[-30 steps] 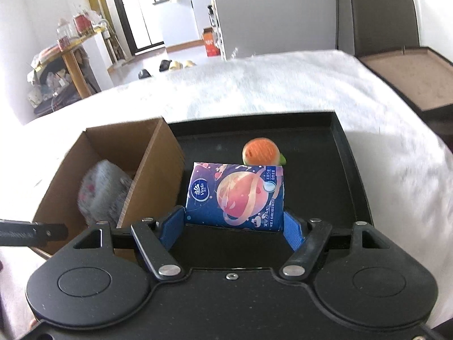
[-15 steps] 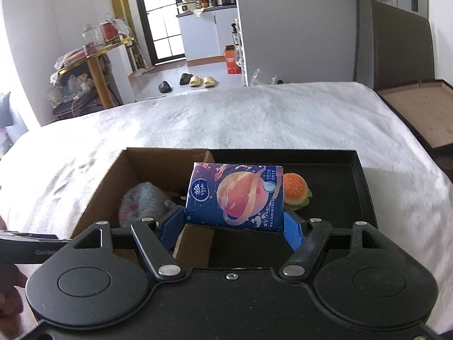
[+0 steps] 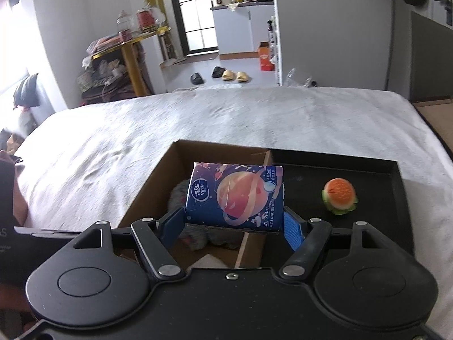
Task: Organize soft objects
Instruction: 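Carry the tissue pack with the right gripper into the box and release, then move the right gripper to the hamburger toy and close on it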
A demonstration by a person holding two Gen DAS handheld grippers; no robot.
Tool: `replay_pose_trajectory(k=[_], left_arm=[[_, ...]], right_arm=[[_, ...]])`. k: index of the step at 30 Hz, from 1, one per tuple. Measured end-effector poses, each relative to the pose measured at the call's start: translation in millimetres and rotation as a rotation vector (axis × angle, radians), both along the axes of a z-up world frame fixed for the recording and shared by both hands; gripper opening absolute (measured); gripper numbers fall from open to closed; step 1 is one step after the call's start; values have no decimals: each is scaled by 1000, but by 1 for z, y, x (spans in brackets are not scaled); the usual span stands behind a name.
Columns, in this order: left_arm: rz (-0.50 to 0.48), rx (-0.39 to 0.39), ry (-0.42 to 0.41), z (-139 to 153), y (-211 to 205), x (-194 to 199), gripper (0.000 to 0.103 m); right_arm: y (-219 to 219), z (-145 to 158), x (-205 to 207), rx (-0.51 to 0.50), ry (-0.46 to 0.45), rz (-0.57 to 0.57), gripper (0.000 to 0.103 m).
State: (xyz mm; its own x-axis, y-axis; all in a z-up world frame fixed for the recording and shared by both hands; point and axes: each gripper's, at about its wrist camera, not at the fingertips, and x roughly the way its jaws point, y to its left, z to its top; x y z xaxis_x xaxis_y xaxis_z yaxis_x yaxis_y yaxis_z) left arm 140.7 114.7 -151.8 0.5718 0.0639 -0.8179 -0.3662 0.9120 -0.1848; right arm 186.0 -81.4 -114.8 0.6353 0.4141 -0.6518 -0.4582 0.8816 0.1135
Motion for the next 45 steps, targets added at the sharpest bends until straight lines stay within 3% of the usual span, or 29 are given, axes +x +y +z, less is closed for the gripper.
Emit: replay_pose_trajectory(k=[3, 24, 36, 42, 45], left_arm=[[-3, -33, -13, -2, 1, 1, 12], [17, -80, -35, -5, 9, -2, 13], [7, -12, -4, 3, 0, 2, 13], [0, 28, 20, 7, -7, 6, 17], [-4, 50, 41, 8, -10, 10, 24]], right_arm=[[10, -3, -3, -6, 19, 19, 71], [24, -19, 6, 157, 241, -7, 75], [3, -12, 7, 187, 201, -15, 77], [-11, -8, 10, 178, 154, -37, 77], [-18, -8, 13, 171, 138, -56, 77]])
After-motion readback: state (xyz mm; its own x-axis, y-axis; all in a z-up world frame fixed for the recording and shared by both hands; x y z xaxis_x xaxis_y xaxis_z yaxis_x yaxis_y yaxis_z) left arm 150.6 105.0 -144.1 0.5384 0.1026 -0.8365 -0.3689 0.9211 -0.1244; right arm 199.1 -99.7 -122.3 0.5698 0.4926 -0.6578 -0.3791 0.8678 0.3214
